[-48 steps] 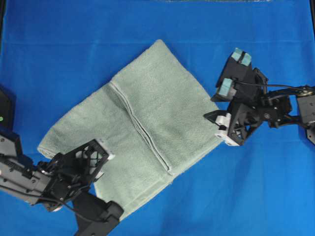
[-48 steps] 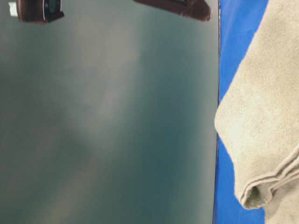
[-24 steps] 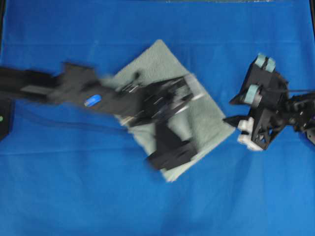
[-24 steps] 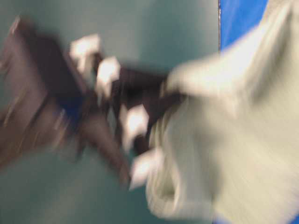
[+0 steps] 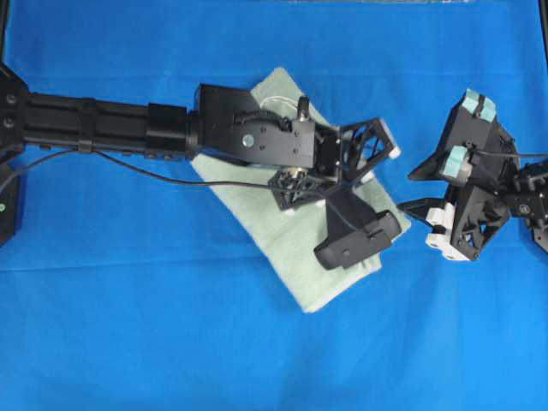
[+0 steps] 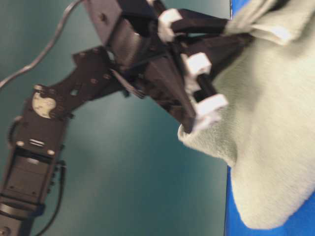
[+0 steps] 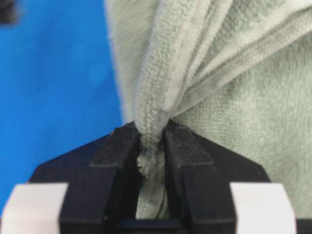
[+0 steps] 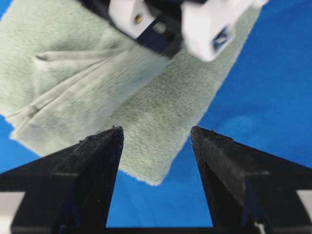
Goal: Fold a bath towel.
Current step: 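Fold the near left corner over toward the right with the left gripper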
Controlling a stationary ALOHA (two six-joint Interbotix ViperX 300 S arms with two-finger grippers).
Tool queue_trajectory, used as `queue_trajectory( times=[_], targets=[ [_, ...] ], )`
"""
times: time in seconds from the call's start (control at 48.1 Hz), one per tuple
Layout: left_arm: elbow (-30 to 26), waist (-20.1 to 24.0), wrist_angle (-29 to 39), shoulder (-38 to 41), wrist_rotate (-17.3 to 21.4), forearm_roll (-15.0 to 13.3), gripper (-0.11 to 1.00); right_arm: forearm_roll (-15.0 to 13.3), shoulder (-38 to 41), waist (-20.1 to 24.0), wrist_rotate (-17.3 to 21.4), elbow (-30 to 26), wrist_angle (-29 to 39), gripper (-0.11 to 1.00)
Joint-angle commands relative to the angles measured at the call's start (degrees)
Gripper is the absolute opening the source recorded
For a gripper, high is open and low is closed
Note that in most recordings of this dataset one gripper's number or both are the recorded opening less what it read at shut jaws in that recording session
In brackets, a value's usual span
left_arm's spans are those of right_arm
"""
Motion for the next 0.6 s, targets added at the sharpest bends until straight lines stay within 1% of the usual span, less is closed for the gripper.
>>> queue_trajectory(
  times=[0.0, 0.062, 0.166, 0.25, 0.27, 0.291, 0.437, 0.52, 0.582],
  targets=[
    [0.9, 0.6, -1.2, -3.9, -0.5, -2.7, 0.11, -0.4, -0.5, 0.2, 0.1, -0.7, -0.3, 0.61],
    [2.3, 1.3, -1.5, -4.5, -1.7, -3.8, 0.11, -0.4, -0.6, 0.2, 0.1, -0.7, -0.4, 0.61],
    [3.6, 2.4, -2.5, -5.1, -4.2, -4.6, 0.11, -0.4, -0.6, 0.2, 0.1, -0.7, -0.4, 0.61],
    [4.3, 3.0, -4.7, -5.4, -7.6, -5.2, 0.11, -0.4, -0.5, 0.2, 0.1, -0.8, -0.5, 0.61],
    [4.5, 3.2, -5.5, -5.4, -8.6, -5.4, 0.13, -0.4, -0.6, 0.2, 0.1, -0.8, -0.5, 0.61],
    [4.7, 3.3, -6.7, -5.5, -10.4, -5.6, 0.16, -0.4, -0.6, 0.2, 0.1, -0.8, -0.5, 0.61],
    [6.7, 3.4, -13.2, -6.4, -20.6, -6.1, 0.61, -0.4, -1.0, 0.2, 0.1, -0.7, -0.5, 0.61],
    [8.4, 3.4, -15.7, -7.1, -24.2, -5.7, 0.81, -0.4, -1.6, 0.2, 0.1, -0.6, -0.5, 0.61],
    [9.9, 3.5, -17.1, -8.0, -25.0, -5.6, 0.87, -0.4, -2.2, 0.2, 0.1, -0.5, -0.5, 0.61]
  ],
)
